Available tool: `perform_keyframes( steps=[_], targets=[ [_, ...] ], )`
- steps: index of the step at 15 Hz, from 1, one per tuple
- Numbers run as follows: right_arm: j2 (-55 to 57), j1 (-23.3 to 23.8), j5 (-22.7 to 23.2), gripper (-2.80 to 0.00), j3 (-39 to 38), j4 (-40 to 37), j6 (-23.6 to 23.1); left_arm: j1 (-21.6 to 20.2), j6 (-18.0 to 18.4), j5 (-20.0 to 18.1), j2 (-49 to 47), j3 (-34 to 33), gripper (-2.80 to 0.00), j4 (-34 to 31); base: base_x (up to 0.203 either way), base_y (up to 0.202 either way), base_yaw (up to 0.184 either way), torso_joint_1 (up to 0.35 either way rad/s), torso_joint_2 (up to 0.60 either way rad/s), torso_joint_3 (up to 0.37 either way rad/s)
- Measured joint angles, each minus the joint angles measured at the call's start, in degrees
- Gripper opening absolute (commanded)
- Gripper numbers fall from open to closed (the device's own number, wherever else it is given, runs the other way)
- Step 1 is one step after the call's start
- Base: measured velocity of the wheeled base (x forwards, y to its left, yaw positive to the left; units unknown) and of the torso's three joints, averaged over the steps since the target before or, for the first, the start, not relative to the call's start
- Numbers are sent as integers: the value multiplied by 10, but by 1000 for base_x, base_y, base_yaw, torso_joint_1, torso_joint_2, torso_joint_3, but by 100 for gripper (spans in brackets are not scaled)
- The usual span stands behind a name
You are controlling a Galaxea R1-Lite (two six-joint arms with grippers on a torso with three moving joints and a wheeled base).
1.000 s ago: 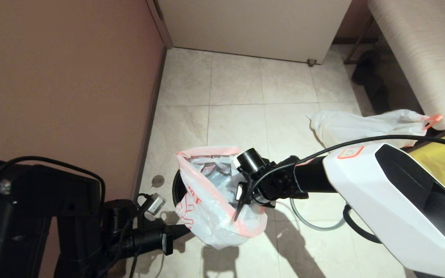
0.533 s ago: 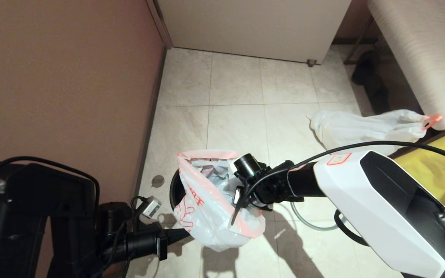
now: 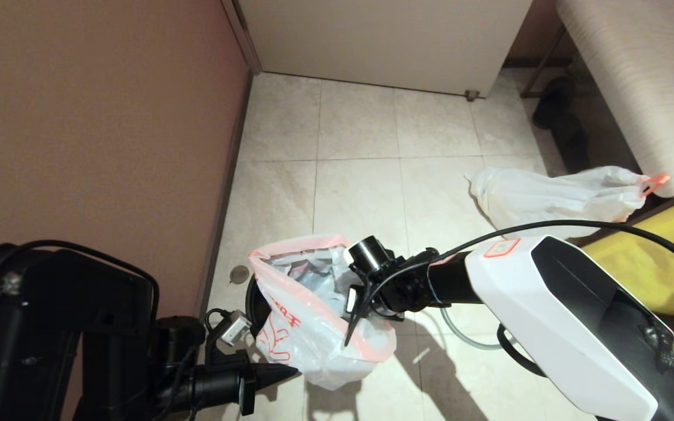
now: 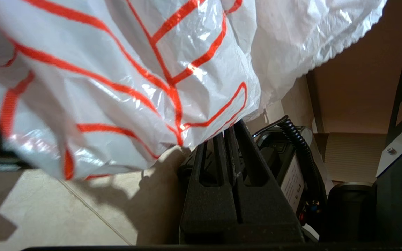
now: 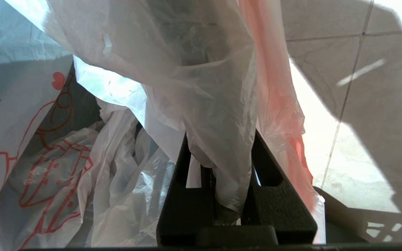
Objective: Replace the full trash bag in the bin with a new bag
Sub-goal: Put the new garbage bag on the trash can
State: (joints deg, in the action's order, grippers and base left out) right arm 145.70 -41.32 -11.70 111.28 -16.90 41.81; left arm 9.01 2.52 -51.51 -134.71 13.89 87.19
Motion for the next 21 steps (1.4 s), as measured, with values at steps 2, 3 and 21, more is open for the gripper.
perform_keyframes(
  steps=[2, 3, 21],
  targets=[
    [-1, -3, -1, -280, -1, -2, 0, 0, -2, 2, -2, 8, -280, 0, 0, 0, 0, 0, 0, 0],
    [-2, -6, -1, -280, -3, -4, 0, 0, -2, 8, -4, 12, -280, 0, 0, 0, 0, 0, 0, 0],
    [-51, -31, 0, -280, -101, 0, -44, -4, -42, 93, -40, 60, -280, 0, 0, 0, 0, 0, 0, 0]
  ],
)
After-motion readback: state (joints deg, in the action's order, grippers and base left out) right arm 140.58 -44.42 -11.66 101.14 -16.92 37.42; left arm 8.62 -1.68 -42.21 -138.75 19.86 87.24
